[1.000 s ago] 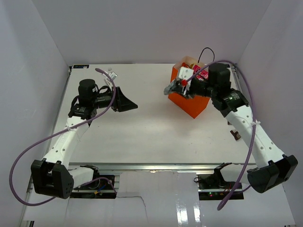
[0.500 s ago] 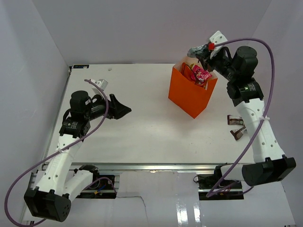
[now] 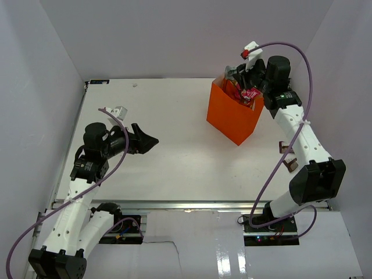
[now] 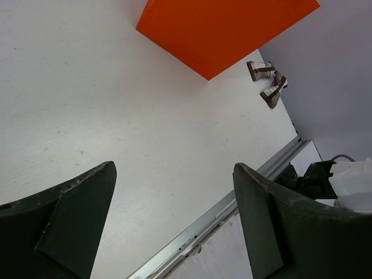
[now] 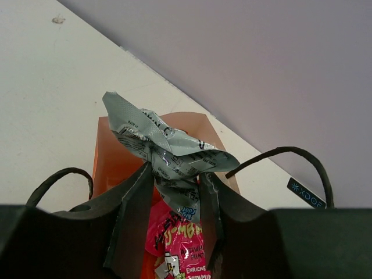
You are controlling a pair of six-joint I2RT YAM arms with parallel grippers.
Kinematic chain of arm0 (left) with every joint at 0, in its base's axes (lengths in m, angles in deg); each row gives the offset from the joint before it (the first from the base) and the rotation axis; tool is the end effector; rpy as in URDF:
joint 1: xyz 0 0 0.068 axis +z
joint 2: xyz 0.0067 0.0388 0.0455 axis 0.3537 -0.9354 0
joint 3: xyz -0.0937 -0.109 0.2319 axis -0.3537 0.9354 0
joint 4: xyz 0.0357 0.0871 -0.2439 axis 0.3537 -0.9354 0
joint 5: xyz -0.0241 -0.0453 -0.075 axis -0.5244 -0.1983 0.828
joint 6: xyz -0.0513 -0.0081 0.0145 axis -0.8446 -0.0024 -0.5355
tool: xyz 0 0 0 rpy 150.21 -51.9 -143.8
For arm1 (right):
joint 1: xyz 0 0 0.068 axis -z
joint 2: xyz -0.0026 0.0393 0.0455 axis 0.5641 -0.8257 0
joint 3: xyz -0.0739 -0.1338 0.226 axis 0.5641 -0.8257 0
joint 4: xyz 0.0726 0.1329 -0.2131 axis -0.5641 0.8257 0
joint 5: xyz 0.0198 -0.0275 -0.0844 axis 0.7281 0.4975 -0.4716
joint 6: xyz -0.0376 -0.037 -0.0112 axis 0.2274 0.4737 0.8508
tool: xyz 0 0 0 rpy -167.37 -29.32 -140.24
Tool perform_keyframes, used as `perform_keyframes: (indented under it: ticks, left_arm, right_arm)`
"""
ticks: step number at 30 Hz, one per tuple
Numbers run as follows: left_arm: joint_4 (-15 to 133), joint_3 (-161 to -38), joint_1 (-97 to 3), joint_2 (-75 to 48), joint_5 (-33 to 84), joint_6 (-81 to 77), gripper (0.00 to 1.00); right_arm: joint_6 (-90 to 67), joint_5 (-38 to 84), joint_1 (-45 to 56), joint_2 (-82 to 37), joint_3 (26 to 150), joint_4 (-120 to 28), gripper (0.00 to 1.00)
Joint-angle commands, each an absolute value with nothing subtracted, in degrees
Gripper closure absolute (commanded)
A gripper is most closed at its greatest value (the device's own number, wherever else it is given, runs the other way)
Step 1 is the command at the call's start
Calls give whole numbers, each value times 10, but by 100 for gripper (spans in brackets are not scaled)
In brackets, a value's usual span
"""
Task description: Place the snacks into the paper bag
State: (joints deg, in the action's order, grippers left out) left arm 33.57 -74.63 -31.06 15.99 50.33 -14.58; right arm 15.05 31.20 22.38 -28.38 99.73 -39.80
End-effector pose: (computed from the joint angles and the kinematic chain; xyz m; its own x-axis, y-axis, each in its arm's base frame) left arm 0.1681 -0.0503 0.3301 -0.6005 -0.2438 -0.7616 0.4399 0.6946 -0.5692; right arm 0.3500 0.0842 0.4238 0.0471 -0.3253 -0.9444 -0.4789 0.8224 -0.3072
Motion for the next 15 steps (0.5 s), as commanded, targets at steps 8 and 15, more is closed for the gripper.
perform_keyframes:
  ticks: [8,15]
  left_arm:
    - [331,-739,-311,192,469,-183,2]
    - [344,-742,-311,190,453,-199,2]
  right_arm:
    - [156,312,236,-252,998,-416,39]
    - [115,336,298,-177,1021,-343,31]
